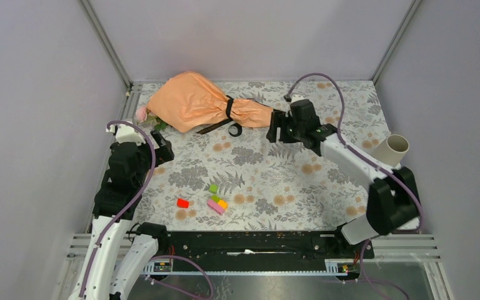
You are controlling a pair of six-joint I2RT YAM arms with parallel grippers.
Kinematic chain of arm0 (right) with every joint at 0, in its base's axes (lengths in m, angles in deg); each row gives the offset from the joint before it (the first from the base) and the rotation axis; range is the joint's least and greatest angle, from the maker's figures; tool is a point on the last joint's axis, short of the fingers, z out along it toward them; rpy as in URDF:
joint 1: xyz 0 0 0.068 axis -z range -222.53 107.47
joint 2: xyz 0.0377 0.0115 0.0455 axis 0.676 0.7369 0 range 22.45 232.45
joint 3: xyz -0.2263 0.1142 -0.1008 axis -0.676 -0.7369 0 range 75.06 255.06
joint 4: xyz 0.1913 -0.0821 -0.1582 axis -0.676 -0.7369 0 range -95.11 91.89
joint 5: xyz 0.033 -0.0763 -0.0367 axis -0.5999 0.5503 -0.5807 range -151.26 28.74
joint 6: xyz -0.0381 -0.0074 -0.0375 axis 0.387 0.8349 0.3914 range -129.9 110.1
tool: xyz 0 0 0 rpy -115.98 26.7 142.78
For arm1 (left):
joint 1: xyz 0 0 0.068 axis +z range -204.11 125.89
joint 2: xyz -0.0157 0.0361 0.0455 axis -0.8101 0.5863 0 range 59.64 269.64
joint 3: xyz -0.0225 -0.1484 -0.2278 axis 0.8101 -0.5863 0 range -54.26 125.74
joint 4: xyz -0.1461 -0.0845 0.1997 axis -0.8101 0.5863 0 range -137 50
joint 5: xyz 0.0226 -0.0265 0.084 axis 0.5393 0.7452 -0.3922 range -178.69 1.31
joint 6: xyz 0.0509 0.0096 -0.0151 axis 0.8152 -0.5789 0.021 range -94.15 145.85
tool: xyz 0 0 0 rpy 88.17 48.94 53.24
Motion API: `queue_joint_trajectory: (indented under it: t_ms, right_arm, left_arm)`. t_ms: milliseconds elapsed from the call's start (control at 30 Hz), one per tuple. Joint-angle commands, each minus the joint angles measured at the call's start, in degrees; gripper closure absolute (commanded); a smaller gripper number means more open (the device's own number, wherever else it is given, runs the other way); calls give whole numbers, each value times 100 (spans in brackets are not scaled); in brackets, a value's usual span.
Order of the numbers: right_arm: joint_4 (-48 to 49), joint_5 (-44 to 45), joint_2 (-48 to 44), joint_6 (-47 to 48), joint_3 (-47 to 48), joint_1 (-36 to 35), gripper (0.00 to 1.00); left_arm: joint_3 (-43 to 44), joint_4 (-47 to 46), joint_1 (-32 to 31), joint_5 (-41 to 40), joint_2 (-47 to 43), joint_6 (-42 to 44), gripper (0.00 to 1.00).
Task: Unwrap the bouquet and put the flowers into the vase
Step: Move the fake flower to the center of the board.
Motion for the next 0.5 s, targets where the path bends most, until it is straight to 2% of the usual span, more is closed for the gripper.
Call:
queue_joint_trajectory:
  t_ms: [0,267,467]
  right_arm:
    - [515,12,992,-504,863,-26,23]
    - [452,566,2418,-1172,1859,19,29]
    - [620,333,3054,-1654,2077,255,37]
  left_arm:
    - [-24,-225,51,117,46,-49,1]
    - [-15,-225,167,273,103,-49,1]
    - [-9,-225,260,427,128,-67,1]
